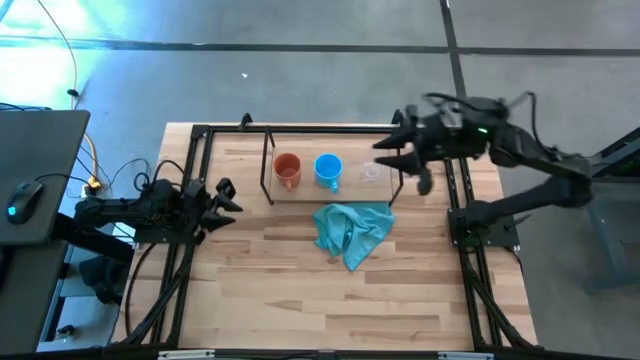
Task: Stack small to large cups/mugs on shelf
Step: Return to Home Position
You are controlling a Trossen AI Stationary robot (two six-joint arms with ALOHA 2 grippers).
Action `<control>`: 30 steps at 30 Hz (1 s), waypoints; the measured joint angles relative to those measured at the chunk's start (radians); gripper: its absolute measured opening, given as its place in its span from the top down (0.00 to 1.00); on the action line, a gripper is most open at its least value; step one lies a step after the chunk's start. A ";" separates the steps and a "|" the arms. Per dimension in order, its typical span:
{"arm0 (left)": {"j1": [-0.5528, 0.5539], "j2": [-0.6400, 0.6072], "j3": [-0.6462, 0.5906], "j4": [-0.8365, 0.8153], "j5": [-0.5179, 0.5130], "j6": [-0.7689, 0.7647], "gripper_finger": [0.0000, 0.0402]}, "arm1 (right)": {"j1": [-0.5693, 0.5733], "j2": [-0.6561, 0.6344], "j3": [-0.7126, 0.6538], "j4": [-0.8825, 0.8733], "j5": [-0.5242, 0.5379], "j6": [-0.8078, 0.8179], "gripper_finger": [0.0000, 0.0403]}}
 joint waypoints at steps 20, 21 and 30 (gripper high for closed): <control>0.000 -0.001 0.001 0.124 -0.286 -0.055 0.62 | -0.003 -0.676 -0.852 0.464 0.025 0.069 0.67; 0.000 0.000 0.001 0.124 -0.300 -0.056 0.62 | -0.003 -0.700 -0.886 0.488 0.038 0.070 0.67; 0.000 0.000 0.001 0.123 -0.343 -0.056 0.62 | -0.004 -0.832 -1.097 0.604 0.063 0.098 0.67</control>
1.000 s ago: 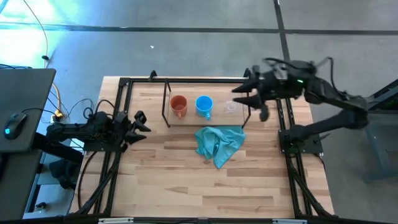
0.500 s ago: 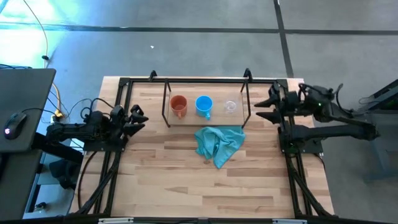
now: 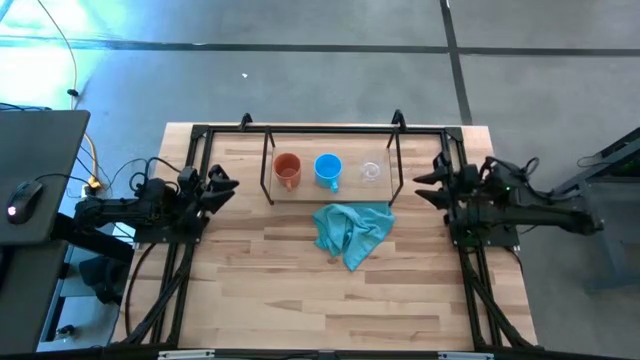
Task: Stack small to large cups/mugs on shelf
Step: Return to Home Position
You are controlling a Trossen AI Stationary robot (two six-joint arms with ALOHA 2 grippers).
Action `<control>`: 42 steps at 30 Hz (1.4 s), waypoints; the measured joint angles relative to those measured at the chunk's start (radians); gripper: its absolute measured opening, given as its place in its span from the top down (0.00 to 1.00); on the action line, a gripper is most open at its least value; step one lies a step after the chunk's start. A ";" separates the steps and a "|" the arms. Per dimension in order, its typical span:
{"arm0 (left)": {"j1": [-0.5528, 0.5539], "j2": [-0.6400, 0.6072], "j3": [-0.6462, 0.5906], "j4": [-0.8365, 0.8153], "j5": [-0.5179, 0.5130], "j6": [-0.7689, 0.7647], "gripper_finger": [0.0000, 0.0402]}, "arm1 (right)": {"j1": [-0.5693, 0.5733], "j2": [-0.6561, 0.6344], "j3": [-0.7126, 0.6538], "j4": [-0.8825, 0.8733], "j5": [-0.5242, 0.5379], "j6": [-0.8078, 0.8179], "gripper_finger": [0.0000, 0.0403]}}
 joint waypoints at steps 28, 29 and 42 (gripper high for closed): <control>0.000 0.000 0.000 -0.056 -0.052 -0.030 0.62 | -0.001 -0.012 -0.377 0.606 0.069 0.041 0.67; 0.000 0.000 0.000 -0.059 -0.054 -0.030 0.62 | -0.001 -0.012 -0.377 0.604 0.069 0.042 0.67; 0.000 0.000 0.000 -0.077 -0.053 -0.030 0.62 | 0.000 -0.011 -0.377 0.420 0.056 0.115 0.67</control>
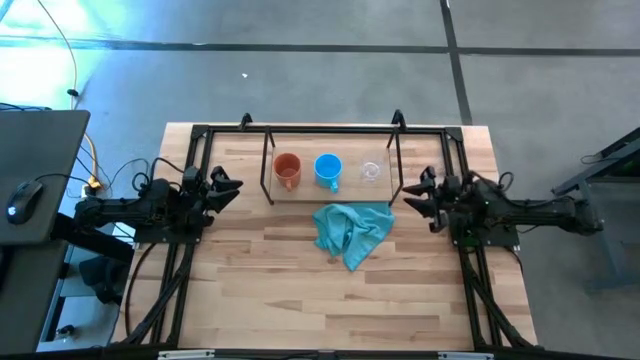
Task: Stack small to large cups/mugs on shelf
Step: Return to Home Position
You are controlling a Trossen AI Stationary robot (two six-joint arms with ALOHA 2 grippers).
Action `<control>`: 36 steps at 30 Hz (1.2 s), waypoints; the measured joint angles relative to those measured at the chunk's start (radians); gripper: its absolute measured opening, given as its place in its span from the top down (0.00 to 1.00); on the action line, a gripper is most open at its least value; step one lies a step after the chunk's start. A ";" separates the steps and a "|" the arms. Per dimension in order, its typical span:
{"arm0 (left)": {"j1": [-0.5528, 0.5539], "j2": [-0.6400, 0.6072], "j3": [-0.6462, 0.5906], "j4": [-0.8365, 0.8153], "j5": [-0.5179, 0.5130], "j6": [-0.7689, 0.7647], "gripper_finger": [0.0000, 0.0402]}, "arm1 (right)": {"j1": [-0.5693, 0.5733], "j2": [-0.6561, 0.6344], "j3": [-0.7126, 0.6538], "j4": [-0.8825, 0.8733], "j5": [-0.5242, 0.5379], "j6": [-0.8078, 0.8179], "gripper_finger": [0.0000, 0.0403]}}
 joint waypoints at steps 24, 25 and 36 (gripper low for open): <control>0.000 0.000 0.000 -0.050 0.015 -0.025 0.62 | 0.017 0.000 -0.001 -0.288 -0.031 0.000 0.67; 0.000 0.000 0.000 -0.051 0.015 -0.026 0.62 | 0.017 0.000 -0.001 -0.269 -0.031 -0.015 0.67; 0.000 0.000 0.000 -0.055 0.015 -0.051 0.62 | 0.013 -0.122 -0.001 -0.198 -0.052 -0.153 0.67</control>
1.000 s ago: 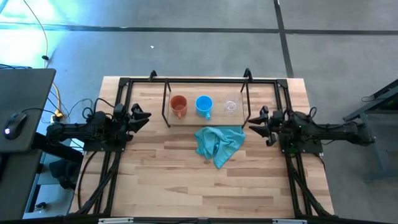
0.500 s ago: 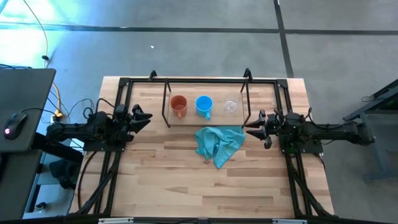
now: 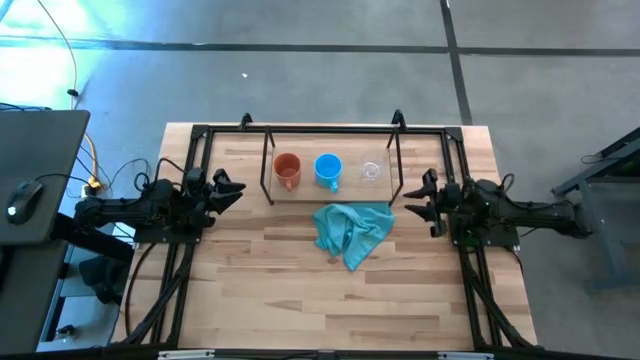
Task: Stack small to large cups/mugs on shelf
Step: Return to Home Position
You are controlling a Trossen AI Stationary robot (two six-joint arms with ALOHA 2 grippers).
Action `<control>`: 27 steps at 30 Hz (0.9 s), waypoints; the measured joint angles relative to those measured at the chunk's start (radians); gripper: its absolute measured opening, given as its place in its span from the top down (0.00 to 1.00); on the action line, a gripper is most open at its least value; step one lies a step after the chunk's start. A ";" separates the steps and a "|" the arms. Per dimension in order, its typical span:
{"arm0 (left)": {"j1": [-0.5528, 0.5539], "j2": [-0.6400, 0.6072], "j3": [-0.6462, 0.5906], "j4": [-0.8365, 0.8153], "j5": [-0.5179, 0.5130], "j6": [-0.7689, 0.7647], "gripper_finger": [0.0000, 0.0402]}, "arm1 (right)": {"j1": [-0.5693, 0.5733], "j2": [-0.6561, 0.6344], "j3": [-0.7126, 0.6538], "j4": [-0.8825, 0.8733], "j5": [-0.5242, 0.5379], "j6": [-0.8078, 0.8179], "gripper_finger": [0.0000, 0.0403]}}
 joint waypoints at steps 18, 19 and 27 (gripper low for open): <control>0.000 0.000 0.000 -0.011 0.004 0.000 0.62 | 0.004 -0.167 0.000 -0.232 -0.009 0.075 0.67; 0.000 0.000 0.000 -0.018 0.004 0.000 0.62 | 0.004 -0.167 0.000 -0.232 -0.004 0.079 0.67; 0.000 0.000 0.000 -0.031 0.004 0.002 0.62 | 0.004 -0.167 0.000 -0.338 0.172 0.035 0.67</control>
